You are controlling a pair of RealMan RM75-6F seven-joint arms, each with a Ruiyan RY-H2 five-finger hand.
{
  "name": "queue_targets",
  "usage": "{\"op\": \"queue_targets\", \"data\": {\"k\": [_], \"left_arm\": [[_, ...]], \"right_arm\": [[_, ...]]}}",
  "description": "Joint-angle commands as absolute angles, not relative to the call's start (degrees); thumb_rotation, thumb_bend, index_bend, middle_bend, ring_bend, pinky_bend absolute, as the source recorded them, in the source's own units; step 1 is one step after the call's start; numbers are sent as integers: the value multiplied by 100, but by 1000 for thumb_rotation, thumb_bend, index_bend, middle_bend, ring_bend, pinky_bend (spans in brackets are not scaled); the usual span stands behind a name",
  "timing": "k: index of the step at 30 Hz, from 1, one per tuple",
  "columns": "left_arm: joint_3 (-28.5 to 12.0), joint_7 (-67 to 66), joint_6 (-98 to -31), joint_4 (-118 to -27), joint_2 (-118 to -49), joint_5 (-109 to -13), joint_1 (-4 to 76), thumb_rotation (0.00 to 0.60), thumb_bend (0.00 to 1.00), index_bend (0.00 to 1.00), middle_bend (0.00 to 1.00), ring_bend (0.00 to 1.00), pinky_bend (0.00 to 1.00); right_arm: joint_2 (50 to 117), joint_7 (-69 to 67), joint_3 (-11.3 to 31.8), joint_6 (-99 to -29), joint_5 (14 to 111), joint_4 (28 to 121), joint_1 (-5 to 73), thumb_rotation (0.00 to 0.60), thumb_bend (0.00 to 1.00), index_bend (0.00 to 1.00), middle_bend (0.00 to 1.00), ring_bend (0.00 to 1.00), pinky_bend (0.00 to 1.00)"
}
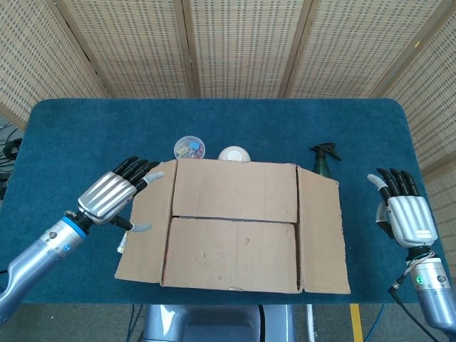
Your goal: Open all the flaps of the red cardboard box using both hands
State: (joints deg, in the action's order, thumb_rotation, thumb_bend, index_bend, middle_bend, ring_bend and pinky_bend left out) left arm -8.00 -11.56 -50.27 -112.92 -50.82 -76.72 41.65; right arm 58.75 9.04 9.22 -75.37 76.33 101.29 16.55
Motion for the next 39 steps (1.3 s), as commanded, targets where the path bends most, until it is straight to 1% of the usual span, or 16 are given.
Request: {"op": "queue_targets", "data": {"k": [1,4,14,25,34,39], "left_arm": [[-895,-1709,-5213,-11295,-5595,-7255,4279,314,125,75,0,0,0],[-921,-1993,-5236,-11285,-5880,-7000,4386,314,125,75,0,0,0],[-921,-2907,-5556,-11072,-6606,-6580,4616,316,124,75,0,0,0],[-907,-3381,-5635,-10712,-7233,-6183,4852,316,125,75,0,0,0],[-918,-3600,-5760,-10481,-7546,-6049,4980,318,127,75,0,0,0],[-906,-3675,-5939,-10350,-7719,-6170,4995,332,144,75,0,0,0]], "right_arm": [[5909,932,914,-7551,7660,10118,1660,600,878,146,92,0,7],[5958,954,908,-7580,7695,10113,1660,600,878,147,92,0,7],[6068,978,879,-7631,7772,10081,1649,600,878,147,92,0,7],[6080,972,863,-7670,7779,10054,1610,600,878,146,92,0,7],[6084,949,847,-7700,7799,10041,1575,600,878,146,92,0,7],[6078,901,850,-7724,7795,10017,1548,600,878,146,92,0,7]]}}
